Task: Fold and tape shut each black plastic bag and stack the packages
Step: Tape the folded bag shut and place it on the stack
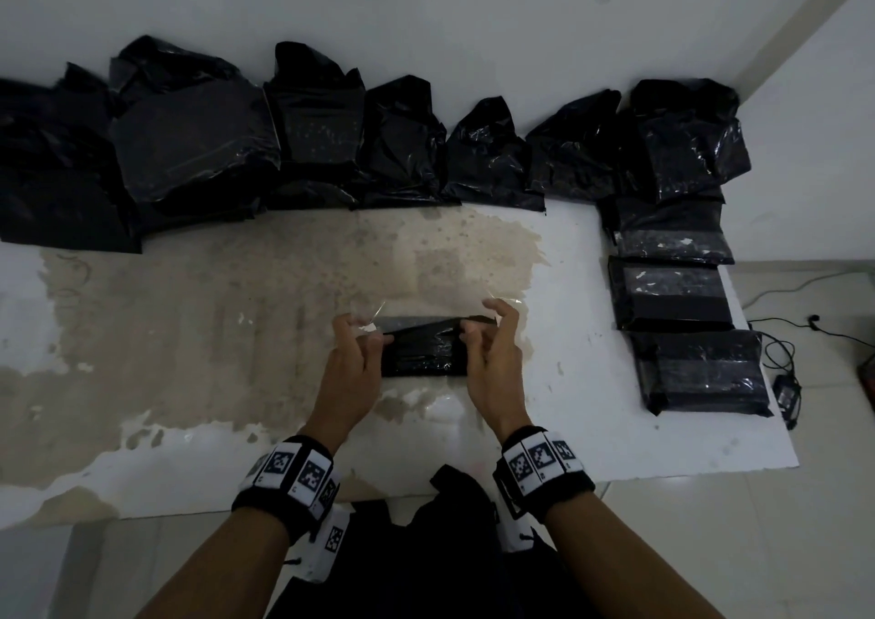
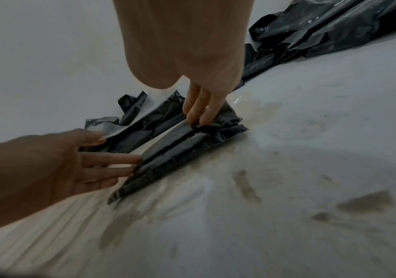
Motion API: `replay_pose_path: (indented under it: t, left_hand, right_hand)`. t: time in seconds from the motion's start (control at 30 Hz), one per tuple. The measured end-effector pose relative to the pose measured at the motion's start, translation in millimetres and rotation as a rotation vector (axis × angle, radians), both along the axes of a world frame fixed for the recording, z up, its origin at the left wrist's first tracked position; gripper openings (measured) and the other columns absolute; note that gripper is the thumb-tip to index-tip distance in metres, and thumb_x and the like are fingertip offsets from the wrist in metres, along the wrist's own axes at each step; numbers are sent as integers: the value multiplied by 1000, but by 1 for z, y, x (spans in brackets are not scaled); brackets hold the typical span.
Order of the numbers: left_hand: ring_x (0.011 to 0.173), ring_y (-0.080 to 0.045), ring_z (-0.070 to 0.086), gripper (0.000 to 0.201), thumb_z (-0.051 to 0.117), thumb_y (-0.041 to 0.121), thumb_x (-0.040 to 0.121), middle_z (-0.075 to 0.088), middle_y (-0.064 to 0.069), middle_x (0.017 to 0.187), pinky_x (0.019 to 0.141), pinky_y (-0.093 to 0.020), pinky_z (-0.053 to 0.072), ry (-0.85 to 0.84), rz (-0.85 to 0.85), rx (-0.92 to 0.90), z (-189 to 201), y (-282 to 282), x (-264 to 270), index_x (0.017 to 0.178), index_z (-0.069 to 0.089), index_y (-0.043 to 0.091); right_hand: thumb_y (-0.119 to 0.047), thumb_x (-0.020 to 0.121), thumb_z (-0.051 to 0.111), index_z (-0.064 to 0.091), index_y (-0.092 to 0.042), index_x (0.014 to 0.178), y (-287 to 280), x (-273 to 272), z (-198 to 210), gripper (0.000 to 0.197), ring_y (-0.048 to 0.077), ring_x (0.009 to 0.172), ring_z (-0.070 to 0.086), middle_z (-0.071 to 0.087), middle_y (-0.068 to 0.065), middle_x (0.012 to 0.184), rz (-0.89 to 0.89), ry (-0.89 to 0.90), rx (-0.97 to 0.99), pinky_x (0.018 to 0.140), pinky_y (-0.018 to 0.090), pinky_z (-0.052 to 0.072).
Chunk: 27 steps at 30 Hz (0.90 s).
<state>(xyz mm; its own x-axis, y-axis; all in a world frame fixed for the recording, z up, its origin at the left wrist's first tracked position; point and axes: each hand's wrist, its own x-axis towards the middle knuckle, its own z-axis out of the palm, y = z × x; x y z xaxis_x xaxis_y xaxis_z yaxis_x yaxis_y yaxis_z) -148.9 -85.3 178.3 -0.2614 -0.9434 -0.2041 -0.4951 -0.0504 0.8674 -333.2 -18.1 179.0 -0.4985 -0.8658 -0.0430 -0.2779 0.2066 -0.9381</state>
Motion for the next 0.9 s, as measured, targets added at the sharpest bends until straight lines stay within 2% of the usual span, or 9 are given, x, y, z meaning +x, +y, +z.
replay_pose_path:
  t: [0.1,0.23,0.33,0.4,0.47,0.57,0.7,0.8,0.9]
  left_hand:
    - [81,-11,69,15,40,26,107,73,5,100,62,-26,50,-15,14,-30,-1,-1,1,118,31,22]
    - [77,-21,70,17,45,25,106,69,4,89,63,-43,57,-24,21,-25,-1,4,1,117,33,19]
    - [84,-10,69,11,43,25,107,69,1,97,64,-31,55,41,48,11,-3,8,2,111,40,16]
    - [92,-4,67,8,43,26,107,69,3,104,74,-20,51,109,90,92,-5,8,4,103,46,20]
    - [84,-11,61,14,49,26,105,64,2,97,70,-22,46,146,144,180,-7,8,5,97,49,14]
    - [83,-12,58,21,58,24,100,62,-4,95,70,-26,45,168,194,233,-11,9,6,96,48,5]
    - [91,3,67,19,59,13,100,67,-5,101,72,-13,48,229,233,249,-12,12,6,92,45,3]
    - [83,-5,62,17,61,19,100,67,2,94,66,-16,45,196,242,250,-11,11,6,88,50,12]
    - [68,-11,51,17,59,24,100,61,5,81,49,-14,39,146,255,247,-13,8,8,87,56,13]
  right_hand:
    - [-27,107,45,35,-33,133,8,-5,-12,29,13,85,71,73,1,88,-17,30,57,75,34,58]
    - [-27,106,48,36,-32,131,13,-8,-14,28,10,72,66,70,-3,81,-28,52,73,66,28,51]
    - [-28,106,48,38,-30,126,16,-7,-15,22,14,65,63,68,2,74,-52,22,65,61,30,48]
    - [-32,107,47,40,-32,121,18,-6,-17,15,16,73,69,72,4,78,-88,-48,75,69,38,56]
    - [-33,107,47,45,-31,113,18,-6,-18,6,14,88,73,76,3,88,-140,-166,86,86,45,59]
    - [-29,97,53,52,-27,102,19,-9,-13,6,33,95,71,71,20,88,-194,-374,96,95,54,55]
    - [-11,103,45,53,-7,102,21,-13,-5,9,32,102,71,74,21,101,-254,-601,47,92,40,56]
    - [-24,104,56,59,-7,93,17,-18,-9,20,28,94,73,76,16,98,-344,-670,99,88,36,58]
    - [-17,100,61,67,-9,84,19,-21,-14,19,24,88,69,72,13,90,-370,-692,111,89,40,56]
